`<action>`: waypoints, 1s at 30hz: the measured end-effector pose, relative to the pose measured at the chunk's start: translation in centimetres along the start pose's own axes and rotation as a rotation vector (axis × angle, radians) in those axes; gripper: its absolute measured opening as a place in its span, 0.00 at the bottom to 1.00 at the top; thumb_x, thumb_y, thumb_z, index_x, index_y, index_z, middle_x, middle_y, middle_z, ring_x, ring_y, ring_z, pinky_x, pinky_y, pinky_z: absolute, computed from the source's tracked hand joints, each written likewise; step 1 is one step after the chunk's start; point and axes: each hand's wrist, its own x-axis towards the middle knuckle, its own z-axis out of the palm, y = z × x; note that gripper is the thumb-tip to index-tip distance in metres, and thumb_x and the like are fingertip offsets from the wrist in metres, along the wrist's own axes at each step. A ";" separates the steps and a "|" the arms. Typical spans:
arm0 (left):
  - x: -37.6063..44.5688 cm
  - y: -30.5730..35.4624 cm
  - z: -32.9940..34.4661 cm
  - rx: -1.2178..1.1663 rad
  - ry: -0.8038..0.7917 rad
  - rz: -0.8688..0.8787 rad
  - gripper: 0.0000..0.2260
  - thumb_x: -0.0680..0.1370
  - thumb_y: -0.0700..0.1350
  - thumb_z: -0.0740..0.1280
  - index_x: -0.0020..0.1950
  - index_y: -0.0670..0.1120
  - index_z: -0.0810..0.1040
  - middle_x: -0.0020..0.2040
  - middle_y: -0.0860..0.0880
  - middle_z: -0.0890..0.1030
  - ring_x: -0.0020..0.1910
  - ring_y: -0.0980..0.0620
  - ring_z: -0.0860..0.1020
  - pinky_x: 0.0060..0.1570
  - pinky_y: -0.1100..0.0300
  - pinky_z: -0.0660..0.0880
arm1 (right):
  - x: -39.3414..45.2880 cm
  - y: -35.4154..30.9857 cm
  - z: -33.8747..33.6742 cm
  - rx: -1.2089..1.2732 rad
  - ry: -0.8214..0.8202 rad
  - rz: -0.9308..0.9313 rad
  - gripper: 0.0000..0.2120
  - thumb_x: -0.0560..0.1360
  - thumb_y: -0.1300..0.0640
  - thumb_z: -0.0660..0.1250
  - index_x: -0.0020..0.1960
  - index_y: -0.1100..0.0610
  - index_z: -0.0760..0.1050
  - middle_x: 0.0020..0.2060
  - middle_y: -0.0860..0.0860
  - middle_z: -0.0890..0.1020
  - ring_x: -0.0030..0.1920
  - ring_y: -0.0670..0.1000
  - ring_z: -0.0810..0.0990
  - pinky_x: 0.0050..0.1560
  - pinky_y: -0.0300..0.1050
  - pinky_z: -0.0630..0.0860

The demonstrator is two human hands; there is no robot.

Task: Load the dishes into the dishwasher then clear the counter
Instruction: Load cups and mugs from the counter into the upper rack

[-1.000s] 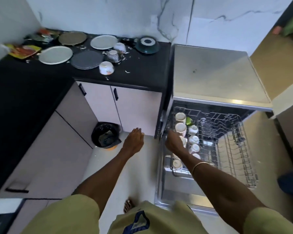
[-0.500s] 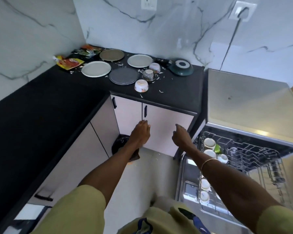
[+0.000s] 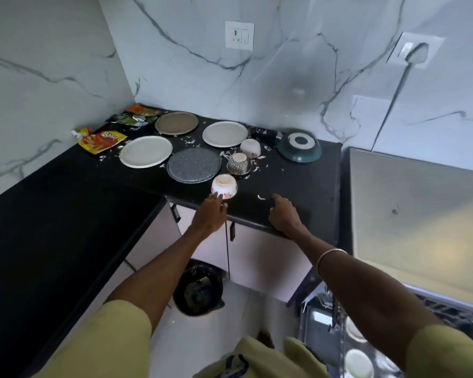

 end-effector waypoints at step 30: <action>19.1 -0.2 0.3 0.355 -0.416 0.004 0.40 0.63 0.57 0.80 0.67 0.40 0.69 0.63 0.39 0.72 0.61 0.41 0.74 0.60 0.52 0.71 | 27.7 -8.5 5.1 -0.096 -0.296 -0.034 0.47 0.69 0.47 0.74 0.78 0.52 0.50 0.70 0.64 0.65 0.69 0.68 0.66 0.64 0.62 0.69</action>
